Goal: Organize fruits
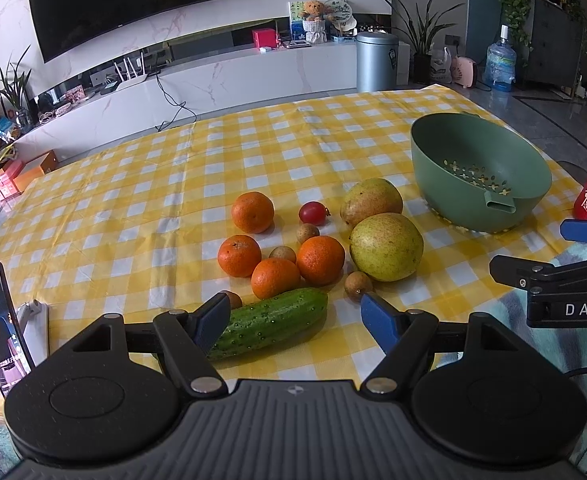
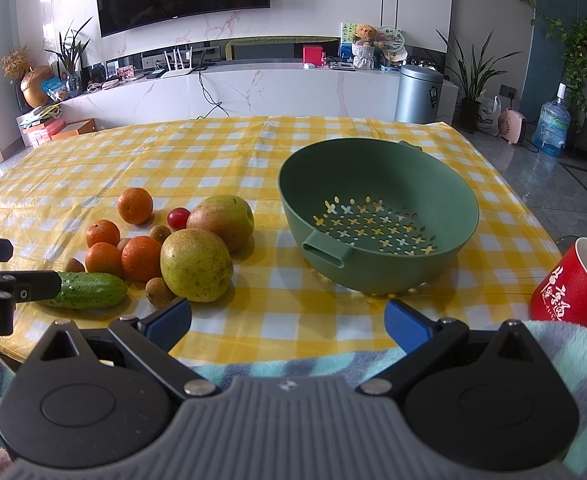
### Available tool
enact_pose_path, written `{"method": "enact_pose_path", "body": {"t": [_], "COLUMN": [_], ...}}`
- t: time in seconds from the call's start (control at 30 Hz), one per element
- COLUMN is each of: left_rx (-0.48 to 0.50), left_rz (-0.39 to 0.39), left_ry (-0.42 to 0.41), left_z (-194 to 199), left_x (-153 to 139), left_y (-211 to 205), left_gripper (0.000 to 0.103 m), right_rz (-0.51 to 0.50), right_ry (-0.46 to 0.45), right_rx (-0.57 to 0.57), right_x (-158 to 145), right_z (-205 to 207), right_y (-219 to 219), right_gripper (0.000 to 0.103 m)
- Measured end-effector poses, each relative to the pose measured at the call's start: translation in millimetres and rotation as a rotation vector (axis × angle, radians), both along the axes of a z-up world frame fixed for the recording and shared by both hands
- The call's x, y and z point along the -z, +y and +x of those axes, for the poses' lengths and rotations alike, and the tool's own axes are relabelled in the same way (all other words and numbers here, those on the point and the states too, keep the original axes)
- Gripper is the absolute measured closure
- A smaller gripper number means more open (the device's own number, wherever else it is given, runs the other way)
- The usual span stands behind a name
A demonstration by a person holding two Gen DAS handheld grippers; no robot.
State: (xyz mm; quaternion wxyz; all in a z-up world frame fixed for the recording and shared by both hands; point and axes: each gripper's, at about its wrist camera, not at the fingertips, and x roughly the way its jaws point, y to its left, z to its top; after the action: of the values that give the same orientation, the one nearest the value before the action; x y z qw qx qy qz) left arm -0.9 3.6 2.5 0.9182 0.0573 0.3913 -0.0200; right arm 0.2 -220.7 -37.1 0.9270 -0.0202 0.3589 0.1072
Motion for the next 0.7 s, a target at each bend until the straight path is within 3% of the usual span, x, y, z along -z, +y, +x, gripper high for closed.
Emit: {"method": "enact_pose_path", "body": {"t": [0.3,0.57,0.63,0.7], "left_rx": [0.007,-0.02,-0.023,-0.02], "left_rz": [-0.002,-0.059,-0.073,-0.107], "left_ry": [0.005,-0.012,-0.002,0.026], "left_z": [-1.1,3.8,7.1,11.9], "left_x": [0.5,-5.2,-5.6,-4.0], "left_y": [-1.8,11.4,16.0,20.9], "left_gripper": [0.015,0.016,0.02,0.026], "right_rz": [-0.001,0.03,0.061,0.102], "right_ry": [0.001,-0.007,-0.023,-0.04], "right_rx": [0.0,-0.002,-0.008,-0.024], "right_x": [-0.1,-1.4,-1.5,-1.1], "right_z": [0.1,1.6,3.3,7.9], "right_y": [0.2,-3.2,-1.6,2.4], "right_gripper": [0.004,0.004,0.007,0.019]}}
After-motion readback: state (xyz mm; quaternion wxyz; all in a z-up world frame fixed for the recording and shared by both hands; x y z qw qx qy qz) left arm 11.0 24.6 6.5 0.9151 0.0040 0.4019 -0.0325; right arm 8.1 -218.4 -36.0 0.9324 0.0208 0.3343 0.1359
